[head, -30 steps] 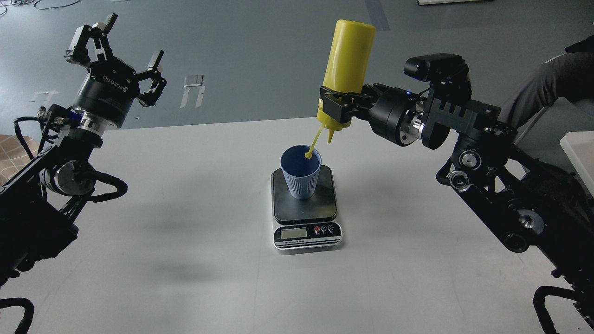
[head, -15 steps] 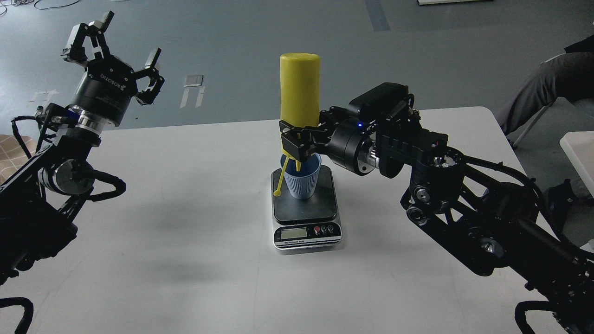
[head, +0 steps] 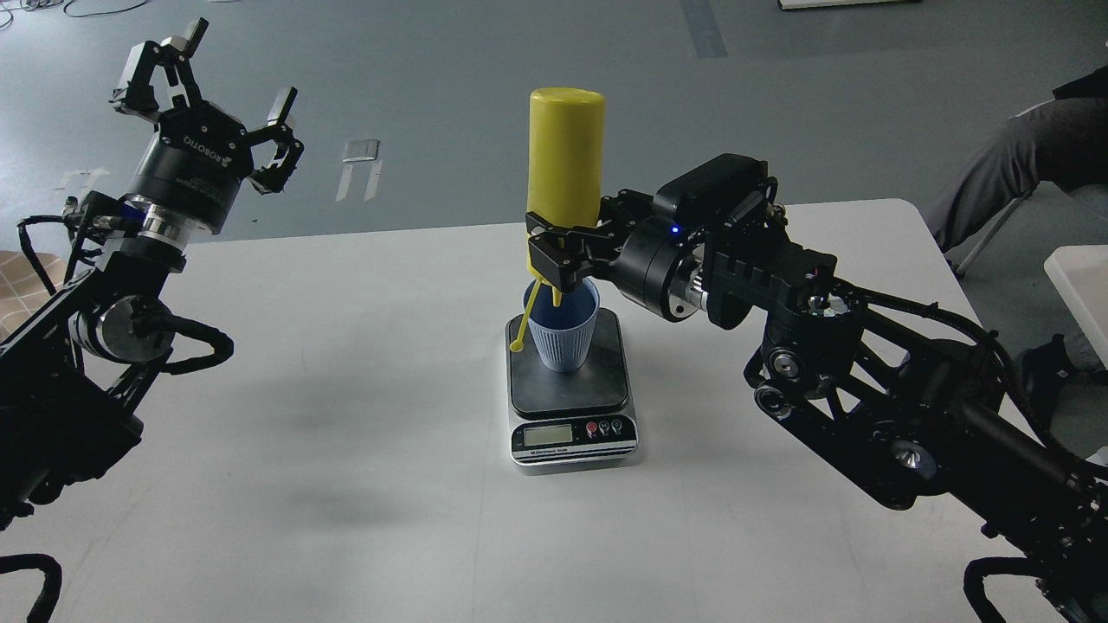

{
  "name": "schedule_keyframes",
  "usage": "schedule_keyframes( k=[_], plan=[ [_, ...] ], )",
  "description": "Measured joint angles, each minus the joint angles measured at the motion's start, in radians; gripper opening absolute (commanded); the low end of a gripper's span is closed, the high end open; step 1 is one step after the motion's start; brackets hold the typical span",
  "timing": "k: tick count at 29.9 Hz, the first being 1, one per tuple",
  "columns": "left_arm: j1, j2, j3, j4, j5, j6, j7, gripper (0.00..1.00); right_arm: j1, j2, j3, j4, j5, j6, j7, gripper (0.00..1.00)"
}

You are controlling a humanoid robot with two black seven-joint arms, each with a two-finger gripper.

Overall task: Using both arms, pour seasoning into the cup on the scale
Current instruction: 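Tilt the yellow bottle nozzle-down into the cup to squeeze out sauce, then raise the yellow bottle upright and carry it back beside the table edge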

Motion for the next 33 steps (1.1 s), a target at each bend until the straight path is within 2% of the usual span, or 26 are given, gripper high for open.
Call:
schedule_keyframes(
  k=[3, 10, 24, 31, 33],
  plan=[
    [0.0, 0.0, 0.0, 0.0, 0.0, 0.0, 0.0, 0.97, 0.002, 0.0, 0.001, -0.011, 0.0, -0.001, 0.0, 0.04],
    [0.0, 0.002, -0.001, 0.0, 0.0, 0.0, 0.0, 0.97, 0.003, -0.001, 0.002, -0.057, 0.0, -0.055, 0.0, 0.01],
    [0.0, 0.024, -0.006, -0.001, 0.0, 0.0, 0.0, 0.97, -0.007, 0.004, 0.008, -0.069, 0.0, -0.075, 0.0, 0.0],
    [0.0, 0.025, -0.006, -0.001, 0.0, 0.0, 0.0, 0.97, -0.012, 0.054, 0.21, -0.067, 0.017, -0.09, -0.006, 0.0],
    [0.0, 0.022, -0.006, -0.001, 0.0, 0.0, 0.0, 0.97, -0.01, 0.086, 0.278, -0.067, 0.166, -0.082, -0.026, 0.0]
  ],
)
